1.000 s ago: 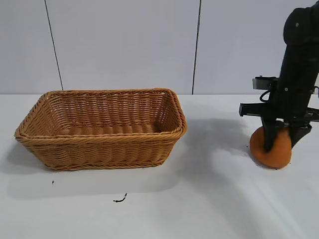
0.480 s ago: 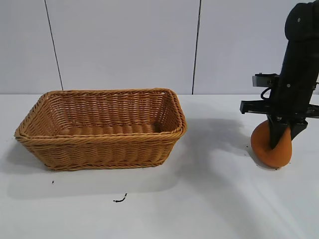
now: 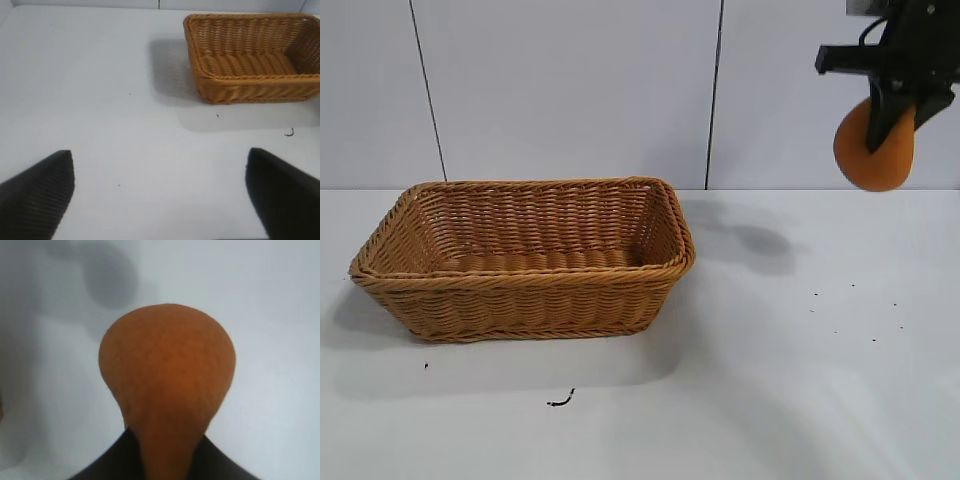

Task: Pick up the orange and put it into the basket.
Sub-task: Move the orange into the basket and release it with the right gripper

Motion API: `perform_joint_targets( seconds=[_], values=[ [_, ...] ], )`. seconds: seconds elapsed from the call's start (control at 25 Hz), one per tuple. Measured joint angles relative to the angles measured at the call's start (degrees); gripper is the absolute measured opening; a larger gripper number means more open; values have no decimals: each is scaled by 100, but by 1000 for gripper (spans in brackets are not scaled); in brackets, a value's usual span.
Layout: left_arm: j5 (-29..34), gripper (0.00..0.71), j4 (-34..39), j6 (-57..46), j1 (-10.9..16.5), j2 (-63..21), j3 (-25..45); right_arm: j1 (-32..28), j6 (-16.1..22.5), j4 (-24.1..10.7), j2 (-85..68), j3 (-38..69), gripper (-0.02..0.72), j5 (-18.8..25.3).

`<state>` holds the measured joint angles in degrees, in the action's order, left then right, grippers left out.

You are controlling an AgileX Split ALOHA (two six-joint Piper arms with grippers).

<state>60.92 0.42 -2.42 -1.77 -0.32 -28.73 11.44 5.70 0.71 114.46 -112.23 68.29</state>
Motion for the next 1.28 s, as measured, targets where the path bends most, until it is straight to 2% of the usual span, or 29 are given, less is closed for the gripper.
perform_joint_targets(
  seconds=[0.32,0.56,0.8,0.96,1.04,1.08,1.12,1.24,1.28],
  values=[
    [0,666,0,0,0,0,0,1305,135,23,138,-72,46,-530],
    [0,666,0,0,0,0,0,2129,242,136,717,-72,46,-1245],
    [0,666,0,0,0,0,0,2465,281,244,1538,-72,46,-2089],
    [0,666,0,0,0,0,0,2463,306,274,1868,-72,55,-2280],
    [0,666,0,0,0,0,0,2463,318,274,1909,-72,110,-2280],
    [0,666,0,0,0,0,0,2463,317,274,1909,-72,168,-2280],
    [0,666,0,0,0,0,0,2463,317,274,1902,-72,236,-2274],
    [0,666,0,0,0,0,0,2463,301,275,1843,-72,522,-2239],
    [0,666,0,0,0,0,0,2463,297,275,1810,-72,568,-2194]
  ],
)
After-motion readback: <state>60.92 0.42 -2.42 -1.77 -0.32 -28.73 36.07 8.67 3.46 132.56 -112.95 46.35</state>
